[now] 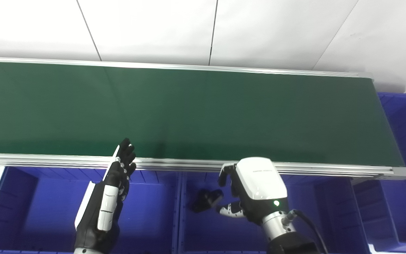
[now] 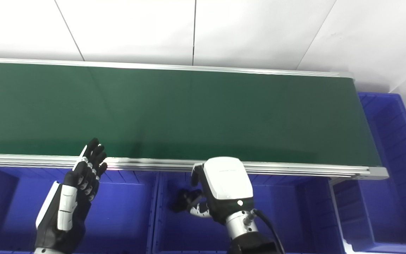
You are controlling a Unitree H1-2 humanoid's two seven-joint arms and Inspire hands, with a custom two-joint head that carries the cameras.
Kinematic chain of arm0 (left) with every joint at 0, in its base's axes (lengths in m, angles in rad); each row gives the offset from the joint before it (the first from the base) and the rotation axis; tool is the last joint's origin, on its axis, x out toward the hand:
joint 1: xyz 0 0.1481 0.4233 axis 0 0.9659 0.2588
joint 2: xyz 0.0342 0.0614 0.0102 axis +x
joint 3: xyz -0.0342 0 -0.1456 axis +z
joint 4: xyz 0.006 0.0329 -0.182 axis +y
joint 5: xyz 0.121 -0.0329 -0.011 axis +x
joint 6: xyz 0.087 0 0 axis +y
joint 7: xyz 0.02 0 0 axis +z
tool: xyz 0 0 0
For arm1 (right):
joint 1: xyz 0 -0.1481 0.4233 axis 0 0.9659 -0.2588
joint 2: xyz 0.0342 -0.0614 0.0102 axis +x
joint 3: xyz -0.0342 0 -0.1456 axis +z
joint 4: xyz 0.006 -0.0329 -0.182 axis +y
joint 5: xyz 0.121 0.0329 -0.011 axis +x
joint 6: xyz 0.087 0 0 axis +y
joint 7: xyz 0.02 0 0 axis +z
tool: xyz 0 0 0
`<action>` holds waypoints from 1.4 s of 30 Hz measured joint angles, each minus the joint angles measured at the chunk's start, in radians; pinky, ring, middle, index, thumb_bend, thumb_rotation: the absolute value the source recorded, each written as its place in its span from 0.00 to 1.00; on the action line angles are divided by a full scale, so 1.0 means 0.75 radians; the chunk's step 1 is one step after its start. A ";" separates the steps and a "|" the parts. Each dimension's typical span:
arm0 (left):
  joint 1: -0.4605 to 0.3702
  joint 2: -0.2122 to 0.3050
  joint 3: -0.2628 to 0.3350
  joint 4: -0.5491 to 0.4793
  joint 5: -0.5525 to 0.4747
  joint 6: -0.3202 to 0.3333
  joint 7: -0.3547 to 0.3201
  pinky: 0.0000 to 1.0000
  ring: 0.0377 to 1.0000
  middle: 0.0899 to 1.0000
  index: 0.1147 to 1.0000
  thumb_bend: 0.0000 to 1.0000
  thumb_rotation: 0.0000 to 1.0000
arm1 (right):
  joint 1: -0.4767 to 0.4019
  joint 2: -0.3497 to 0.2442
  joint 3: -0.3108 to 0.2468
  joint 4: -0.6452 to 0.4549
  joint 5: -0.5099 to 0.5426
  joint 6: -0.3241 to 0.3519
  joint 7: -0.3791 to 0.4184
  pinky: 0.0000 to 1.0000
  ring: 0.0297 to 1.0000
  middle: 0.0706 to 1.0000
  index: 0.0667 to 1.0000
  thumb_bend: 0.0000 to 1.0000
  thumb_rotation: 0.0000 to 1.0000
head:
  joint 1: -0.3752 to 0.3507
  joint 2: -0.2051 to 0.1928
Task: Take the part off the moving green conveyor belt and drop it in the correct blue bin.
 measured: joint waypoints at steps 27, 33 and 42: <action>0.012 0.005 0.021 0.036 0.005 0.021 -0.002 1.00 1.00 1.00 1.00 0.63 0.99 | 0.430 0.107 -0.141 -0.162 1.358 -0.020 -0.306 0.82 0.85 0.91 0.92 0.75 0.98 | 0.045 -0.002; 0.006 0.023 0.026 0.036 -0.018 0.021 -0.007 1.00 1.00 1.00 1.00 0.64 0.99 | 0.491 0.136 -0.235 0.047 1.752 -0.310 -0.548 0.87 0.91 0.94 0.94 0.77 0.99 | 0.065 -0.010; 0.006 0.018 0.022 0.034 -0.014 -0.012 -0.020 1.00 1.00 1.00 1.00 0.63 0.99 | 0.461 0.138 -0.246 0.176 1.787 -0.658 -0.756 0.90 0.91 0.93 0.94 0.80 1.00 | 0.106 -0.010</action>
